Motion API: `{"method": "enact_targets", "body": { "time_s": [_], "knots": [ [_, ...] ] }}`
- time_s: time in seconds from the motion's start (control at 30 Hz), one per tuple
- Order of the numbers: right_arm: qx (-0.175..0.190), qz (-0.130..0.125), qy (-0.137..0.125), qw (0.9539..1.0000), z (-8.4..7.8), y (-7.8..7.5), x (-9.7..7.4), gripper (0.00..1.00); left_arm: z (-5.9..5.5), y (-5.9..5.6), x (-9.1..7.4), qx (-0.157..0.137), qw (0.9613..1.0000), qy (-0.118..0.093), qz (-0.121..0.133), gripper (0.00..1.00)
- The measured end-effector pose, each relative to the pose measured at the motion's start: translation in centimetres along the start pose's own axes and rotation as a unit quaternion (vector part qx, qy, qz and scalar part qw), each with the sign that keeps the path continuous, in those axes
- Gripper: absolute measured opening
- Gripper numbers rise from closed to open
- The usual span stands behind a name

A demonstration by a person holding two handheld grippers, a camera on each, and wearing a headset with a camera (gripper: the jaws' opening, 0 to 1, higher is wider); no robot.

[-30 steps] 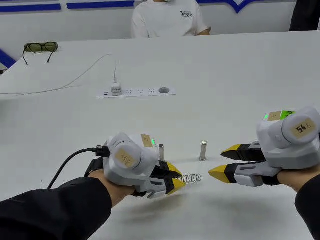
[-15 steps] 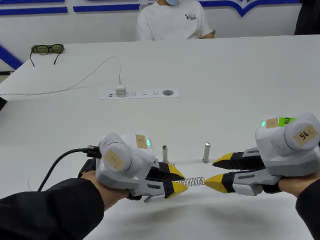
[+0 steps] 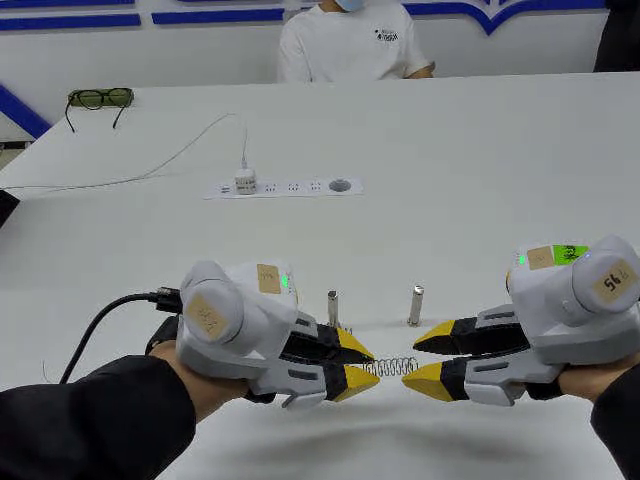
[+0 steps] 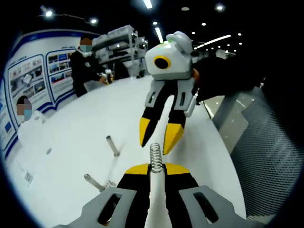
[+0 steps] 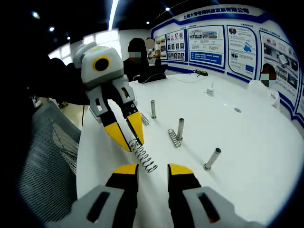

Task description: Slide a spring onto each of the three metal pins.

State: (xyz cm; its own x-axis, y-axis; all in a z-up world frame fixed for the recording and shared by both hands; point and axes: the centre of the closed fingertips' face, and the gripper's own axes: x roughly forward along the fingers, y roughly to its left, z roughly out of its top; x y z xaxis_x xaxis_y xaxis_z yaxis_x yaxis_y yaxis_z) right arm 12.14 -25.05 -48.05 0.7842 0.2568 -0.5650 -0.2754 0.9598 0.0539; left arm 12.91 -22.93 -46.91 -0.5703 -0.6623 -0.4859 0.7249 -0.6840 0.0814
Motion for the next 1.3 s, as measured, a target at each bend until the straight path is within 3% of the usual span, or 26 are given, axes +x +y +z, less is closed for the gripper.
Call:
{"method": "enact_targets", "body": {
  "time_s": [0.37, 0.6, 0.97, 1.3],
  "knots": [
    [-0.012, 0.023, 0.002, 0.9997, -0.1, 1.0, 0.2, 0.16, 0.7, -0.2, -0.4, -0.009, 0.9997, -0.019, -0.008, 0.10],
    [-0.008, 0.028, -0.007, 0.9996, 0.3, 1.1, 0.0, 0.14, 0.2, -0.2, -0.3, -0.013, 0.9998, -0.014, -0.010, 0.10],
    [0.006, 0.042, -0.046, 0.9980, 2.2, 1.6, -0.5, 0.14, -0.7, -0.2, -0.2, -0.016, 0.9998, -0.001, -0.009, 0.09],
    [0.003, 0.049, -0.058, 0.9971, 2.9, 2.1, -0.4, 0.14, -0.8, -0.2, 0.1, -0.017, 0.9998, 0.002, -0.007, 0.09]
  ]
}}
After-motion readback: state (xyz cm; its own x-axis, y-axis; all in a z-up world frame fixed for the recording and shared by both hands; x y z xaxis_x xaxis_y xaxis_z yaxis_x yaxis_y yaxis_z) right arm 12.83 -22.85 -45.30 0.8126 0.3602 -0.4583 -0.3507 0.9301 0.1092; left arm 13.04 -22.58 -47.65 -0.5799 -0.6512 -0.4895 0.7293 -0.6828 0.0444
